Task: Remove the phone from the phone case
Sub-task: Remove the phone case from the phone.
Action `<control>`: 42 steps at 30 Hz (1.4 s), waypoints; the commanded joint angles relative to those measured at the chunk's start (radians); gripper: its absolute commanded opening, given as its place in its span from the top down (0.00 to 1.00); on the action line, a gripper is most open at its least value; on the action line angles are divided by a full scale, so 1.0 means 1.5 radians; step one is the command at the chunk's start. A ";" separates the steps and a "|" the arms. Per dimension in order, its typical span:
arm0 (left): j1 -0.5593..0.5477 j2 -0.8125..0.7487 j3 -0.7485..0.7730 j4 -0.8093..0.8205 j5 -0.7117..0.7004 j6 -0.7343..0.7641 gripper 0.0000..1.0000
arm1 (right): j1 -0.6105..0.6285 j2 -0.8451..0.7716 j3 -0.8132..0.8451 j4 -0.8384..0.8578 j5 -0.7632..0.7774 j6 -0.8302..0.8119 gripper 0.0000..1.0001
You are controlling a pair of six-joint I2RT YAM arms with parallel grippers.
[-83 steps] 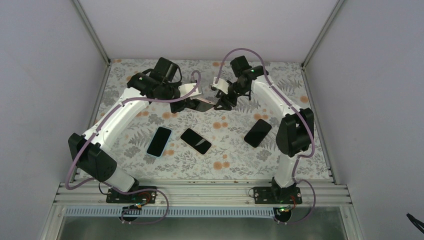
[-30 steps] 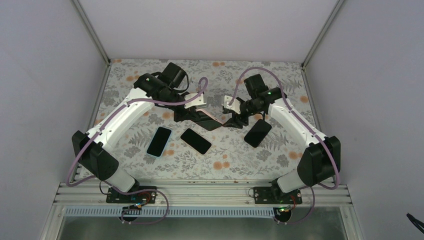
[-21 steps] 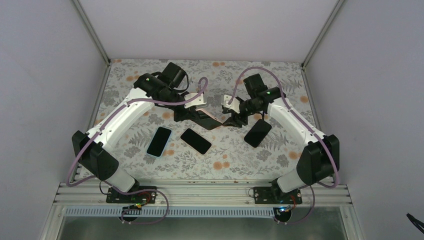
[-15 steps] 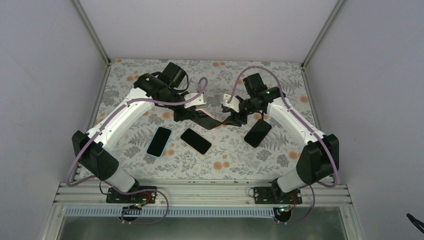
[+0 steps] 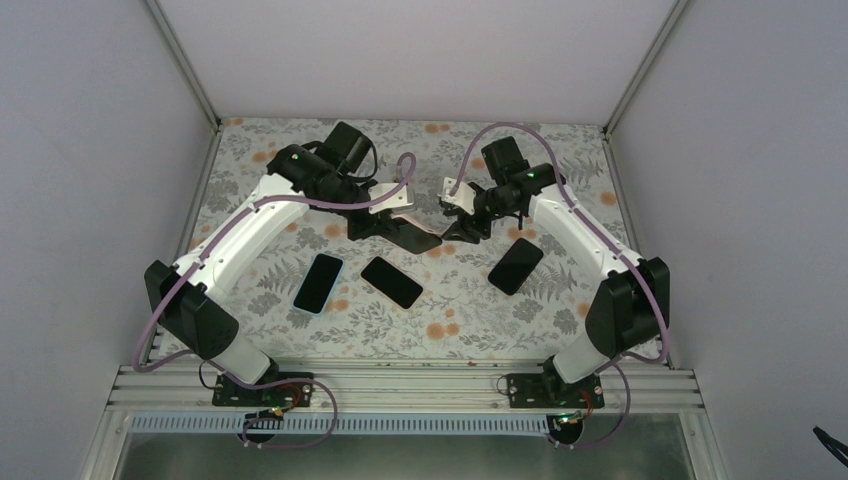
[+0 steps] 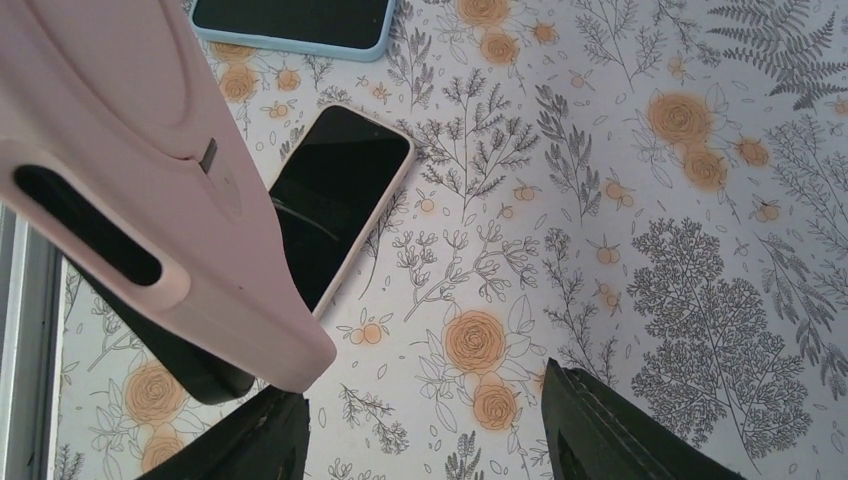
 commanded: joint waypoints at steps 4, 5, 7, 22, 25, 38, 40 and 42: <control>-0.032 -0.001 0.052 -0.048 0.134 0.044 0.98 | 0.027 0.004 0.059 0.054 -0.128 0.005 0.40; -0.032 -0.005 0.053 -0.041 0.127 0.042 0.98 | 0.037 0.003 0.060 0.046 -0.141 0.001 0.40; -0.031 -0.011 0.058 -0.028 0.118 0.039 0.98 | 0.061 -0.002 0.055 0.046 -0.149 0.005 0.40; 0.004 -0.011 0.080 0.056 0.105 0.064 0.98 | 0.164 0.123 0.270 -0.248 -0.453 -0.103 0.44; 0.032 0.000 0.080 0.086 0.099 0.060 0.98 | 0.191 0.118 0.262 -0.249 -0.453 -0.102 0.50; 0.059 0.025 0.098 0.113 0.082 0.049 0.89 | 0.192 0.059 0.224 -0.215 -0.415 -0.055 0.97; 0.059 0.022 0.124 0.089 0.072 0.049 0.82 | 0.189 0.031 0.203 -0.192 -0.396 -0.038 0.97; 0.059 0.022 0.160 0.048 0.064 0.056 0.67 | 0.181 0.016 0.186 -0.178 -0.381 -0.029 0.97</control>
